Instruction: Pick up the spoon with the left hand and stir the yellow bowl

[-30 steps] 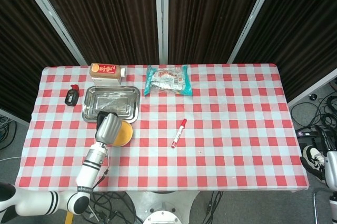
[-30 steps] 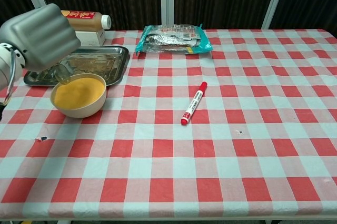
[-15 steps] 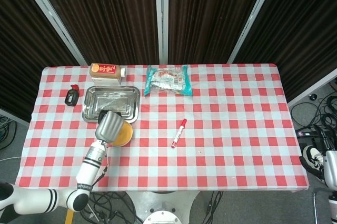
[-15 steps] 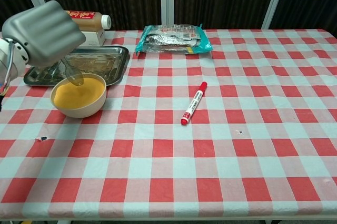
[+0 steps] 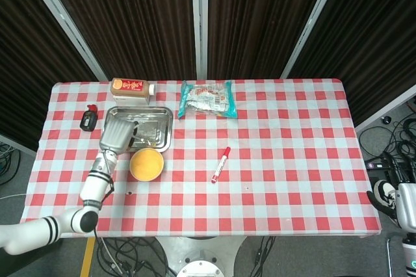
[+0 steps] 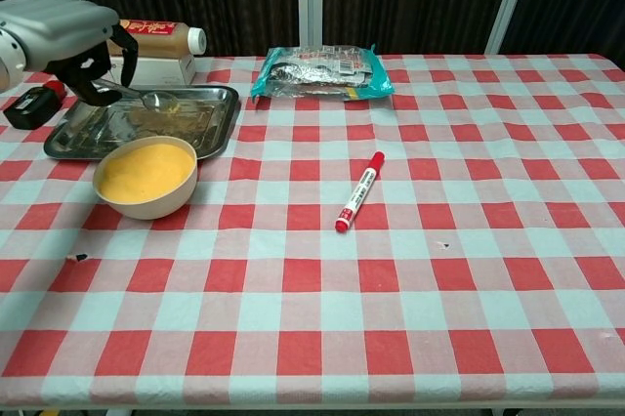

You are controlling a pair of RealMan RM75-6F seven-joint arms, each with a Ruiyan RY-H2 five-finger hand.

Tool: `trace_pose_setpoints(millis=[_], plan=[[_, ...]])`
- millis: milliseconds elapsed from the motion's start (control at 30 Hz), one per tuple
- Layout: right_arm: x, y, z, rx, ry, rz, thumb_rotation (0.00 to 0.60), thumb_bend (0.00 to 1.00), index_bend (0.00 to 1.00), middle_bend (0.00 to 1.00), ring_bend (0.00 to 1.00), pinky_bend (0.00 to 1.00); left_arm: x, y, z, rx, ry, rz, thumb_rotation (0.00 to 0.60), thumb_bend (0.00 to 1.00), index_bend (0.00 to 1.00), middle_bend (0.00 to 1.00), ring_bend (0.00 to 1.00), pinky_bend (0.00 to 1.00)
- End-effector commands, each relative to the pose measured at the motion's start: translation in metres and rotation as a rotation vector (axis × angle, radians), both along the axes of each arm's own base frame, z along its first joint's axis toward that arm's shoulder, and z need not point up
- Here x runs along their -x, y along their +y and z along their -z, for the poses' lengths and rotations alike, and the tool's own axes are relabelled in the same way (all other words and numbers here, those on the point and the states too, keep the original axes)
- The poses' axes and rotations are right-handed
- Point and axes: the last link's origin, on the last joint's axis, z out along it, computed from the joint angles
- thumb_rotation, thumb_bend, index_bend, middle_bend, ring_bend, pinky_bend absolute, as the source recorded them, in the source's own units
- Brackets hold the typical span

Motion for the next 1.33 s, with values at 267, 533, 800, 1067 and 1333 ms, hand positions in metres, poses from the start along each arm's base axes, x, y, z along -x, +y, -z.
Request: trace_pose_setpoints(millis=[267, 533, 800, 1067, 1333], plan=[[0.000, -0.001, 0.000, 0.002, 0.003, 0.009, 0.600, 0.14, 0.08, 0.25, 0.06, 0.15, 0.048, 0.049, 0.004, 0.004, -0.063, -0.194, 0.600, 0.37, 0.46, 0.91, 0.93, 1.00], [0.001, -0.003, -0.002, 0.002, 0.000, 0.013, 0.600, 0.14, 0.08, 0.25, 0.06, 0.15, 0.052, 0.044, -0.018, -0.091, -0.138, -0.199, 0.600, 0.30, 0.23, 0.64, 0.63, 0.97], [0.010, -0.009, -0.002, -0.060, -0.041, 0.021, 0.600, 0.14, 0.07, 0.22, 0.05, 0.14, 0.093, -0.023, -0.082, -0.202, -0.213, -0.153, 0.600, 0.18, 0.23, 0.37, 0.33, 0.47], [0.011, -0.005, 0.007, -0.119, -0.075, -0.006, 0.600, 0.15, 0.06, 0.14, 0.00, 0.06, 0.142, -0.106, -0.107, -0.256, -0.204, -0.141, 0.600, 0.06, 0.23, 0.27, 0.24, 0.30], [0.007, 0.011, 0.016, -0.107, -0.072, -0.004, 0.600, 0.15, 0.06, 0.14, 0.00, 0.03, 0.155, -0.181, -0.114, -0.299, -0.188, -0.144, 0.600, 0.04, 0.23, 0.24, 0.21, 0.25]])
